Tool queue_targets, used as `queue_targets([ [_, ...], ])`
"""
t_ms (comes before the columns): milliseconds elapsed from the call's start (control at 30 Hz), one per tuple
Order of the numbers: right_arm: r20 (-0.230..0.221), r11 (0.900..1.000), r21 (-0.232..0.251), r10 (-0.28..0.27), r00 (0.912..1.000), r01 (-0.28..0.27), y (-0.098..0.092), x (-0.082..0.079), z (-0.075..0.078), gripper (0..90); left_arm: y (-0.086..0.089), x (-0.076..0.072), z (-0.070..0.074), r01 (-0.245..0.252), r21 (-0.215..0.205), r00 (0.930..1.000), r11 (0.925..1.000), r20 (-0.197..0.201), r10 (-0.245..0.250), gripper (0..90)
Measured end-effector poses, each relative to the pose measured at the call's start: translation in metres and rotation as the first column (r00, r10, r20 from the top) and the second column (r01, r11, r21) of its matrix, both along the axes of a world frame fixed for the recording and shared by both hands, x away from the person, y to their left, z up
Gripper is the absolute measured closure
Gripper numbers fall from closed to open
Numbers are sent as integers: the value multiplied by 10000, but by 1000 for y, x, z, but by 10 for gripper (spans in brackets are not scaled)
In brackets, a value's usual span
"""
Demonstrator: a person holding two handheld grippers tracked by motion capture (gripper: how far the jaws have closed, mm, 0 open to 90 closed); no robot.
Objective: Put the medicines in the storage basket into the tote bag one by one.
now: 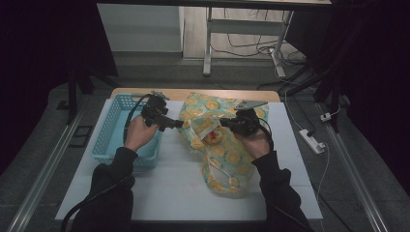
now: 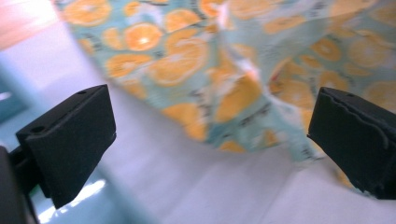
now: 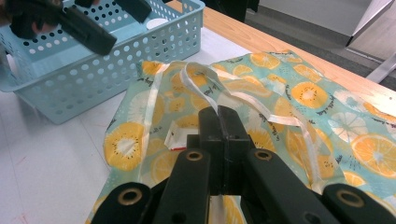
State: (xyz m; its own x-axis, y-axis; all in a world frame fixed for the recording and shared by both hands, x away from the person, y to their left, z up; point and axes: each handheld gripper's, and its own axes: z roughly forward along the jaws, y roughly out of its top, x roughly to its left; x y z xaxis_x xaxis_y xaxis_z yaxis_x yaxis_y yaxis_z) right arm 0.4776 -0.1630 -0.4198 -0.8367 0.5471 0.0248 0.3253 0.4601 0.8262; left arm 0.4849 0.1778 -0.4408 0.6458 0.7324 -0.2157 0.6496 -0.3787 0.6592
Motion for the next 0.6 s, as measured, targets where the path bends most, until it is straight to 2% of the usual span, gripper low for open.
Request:
queue_targets([
  [67,5,10000,-1,1,10000,-1,0,0,0,900,8,1,1,-225,195,9997,9996,43,224,7],
  [267,3,10000,2,3,10000,-3,0,0,0,900,33,7,2,-1054,288,9939,9940,343,1044,0],
  [467,-3,10000,-3,3,10000,-3,0,0,-1,900,53,15,-2,-1782,500,9840,9827,50,1782,0],
  [600,-12,10000,-14,10,10000,-10,1,0,-1,900,62,22,-10,-2198,420,9753,9746,-130,2206,0],
])
